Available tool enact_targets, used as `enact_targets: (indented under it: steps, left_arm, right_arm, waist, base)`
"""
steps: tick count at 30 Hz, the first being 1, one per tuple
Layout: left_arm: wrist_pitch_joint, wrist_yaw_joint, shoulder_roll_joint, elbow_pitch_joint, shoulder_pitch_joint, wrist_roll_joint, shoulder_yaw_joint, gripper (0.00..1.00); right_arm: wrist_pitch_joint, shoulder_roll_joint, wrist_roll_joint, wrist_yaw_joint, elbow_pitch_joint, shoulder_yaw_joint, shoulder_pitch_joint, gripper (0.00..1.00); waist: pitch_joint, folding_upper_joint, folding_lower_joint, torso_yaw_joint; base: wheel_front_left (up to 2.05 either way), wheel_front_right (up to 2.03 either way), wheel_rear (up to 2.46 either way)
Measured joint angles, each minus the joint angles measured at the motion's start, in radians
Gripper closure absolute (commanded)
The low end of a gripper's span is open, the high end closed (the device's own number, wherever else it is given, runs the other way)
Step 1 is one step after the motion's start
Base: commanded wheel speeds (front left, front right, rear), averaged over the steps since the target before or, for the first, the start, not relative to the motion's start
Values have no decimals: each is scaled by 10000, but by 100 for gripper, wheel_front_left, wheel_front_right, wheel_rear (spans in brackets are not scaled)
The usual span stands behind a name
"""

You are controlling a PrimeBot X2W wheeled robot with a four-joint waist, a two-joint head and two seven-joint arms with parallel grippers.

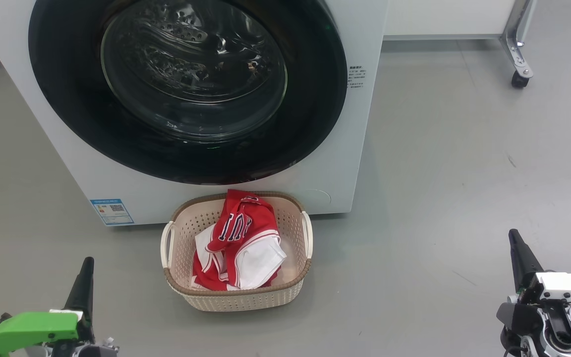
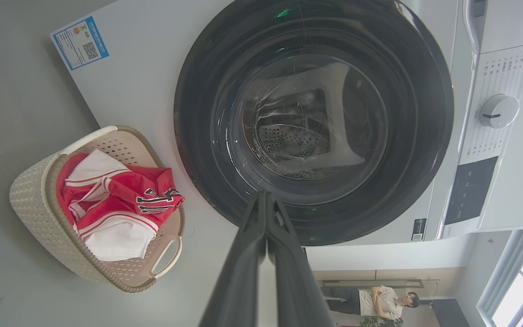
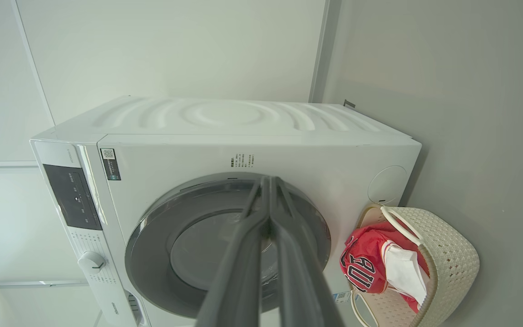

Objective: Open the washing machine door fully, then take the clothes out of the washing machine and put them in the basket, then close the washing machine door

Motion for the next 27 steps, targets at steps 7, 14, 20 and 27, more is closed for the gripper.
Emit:
enact_targets:
  steps: [7, 14, 20, 27]
  left_arm:
    - [0, -69, -2, 17, -4, 0, 2, 100]
    - [12, -71, -4, 58, -15, 0, 6, 100]
    - [13, -71, -6, 75, -27, 0, 10, 100]
    - [82, -71, -8, 105, -41, 0, 15, 100]
  right_arm:
    - [0, 0, 0, 0, 0, -4, 0, 100]
    - [0, 2, 0, 0, 0, -6, -1, 100]
    - [0, 2, 0, 0, 0, -8, -1, 100]
    - [0, 2, 0, 0, -2, -10, -1, 100]
  waist:
    - [-1, 0, 0, 1]
    - [-1, 0, 0, 1]
    - [-2, 0, 0, 2]
    - [-2, -1, 0, 2]
  base:
    - [0, 0, 0]
    - [0, 0, 0]
    - [0, 0, 0]
    - [0, 0, 0]
